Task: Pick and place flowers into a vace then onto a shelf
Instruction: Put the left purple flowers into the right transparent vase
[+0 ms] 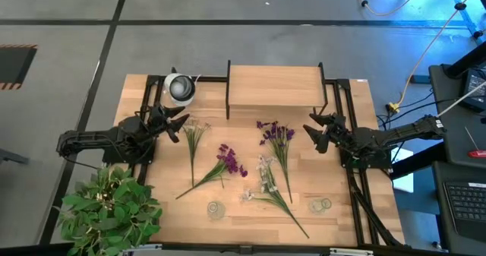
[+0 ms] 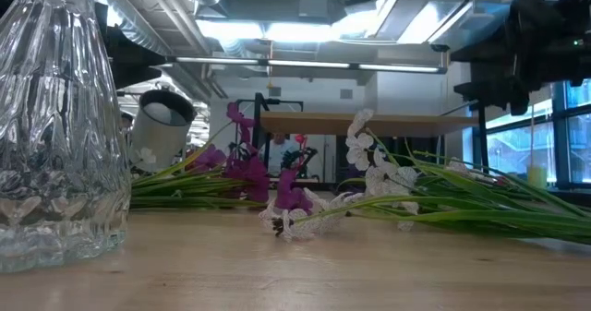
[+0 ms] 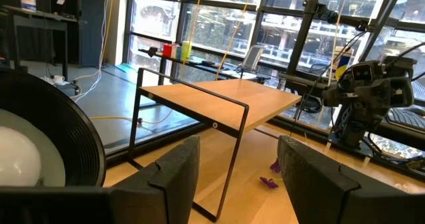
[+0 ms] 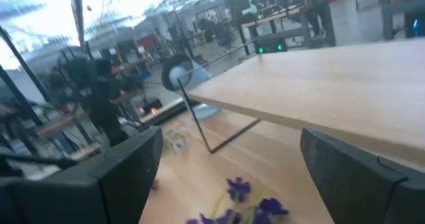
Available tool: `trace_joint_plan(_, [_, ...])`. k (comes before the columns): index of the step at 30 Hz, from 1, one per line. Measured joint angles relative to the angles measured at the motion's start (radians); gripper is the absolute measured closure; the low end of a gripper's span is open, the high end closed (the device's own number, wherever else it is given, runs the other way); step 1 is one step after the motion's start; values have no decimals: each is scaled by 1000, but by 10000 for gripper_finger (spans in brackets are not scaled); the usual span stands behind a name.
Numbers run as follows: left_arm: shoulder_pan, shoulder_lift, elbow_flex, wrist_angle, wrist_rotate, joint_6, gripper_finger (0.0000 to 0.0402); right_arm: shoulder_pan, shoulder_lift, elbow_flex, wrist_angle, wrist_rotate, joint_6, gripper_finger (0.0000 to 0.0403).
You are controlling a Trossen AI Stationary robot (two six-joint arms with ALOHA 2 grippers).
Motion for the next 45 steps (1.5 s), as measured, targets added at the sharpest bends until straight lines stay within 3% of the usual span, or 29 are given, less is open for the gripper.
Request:
trace_joint_plan(18, [0, 0, 0, 0, 0, 0, 205, 0, 0, 0, 14, -4, 304, 45])
trace_joint_plan(35, [0, 0, 0, 0, 0, 0, 206, 0, 0, 0, 29, 0, 328, 45])
trace_joint_plan(41, [0, 0, 0, 3, -1, 0, 205, 0, 0, 0, 98, 122, 333, 45])
trace_joint_plan(45, [0, 0, 0, 3, -2, 0, 206, 0, 3, 16, 110, 116, 276, 45])
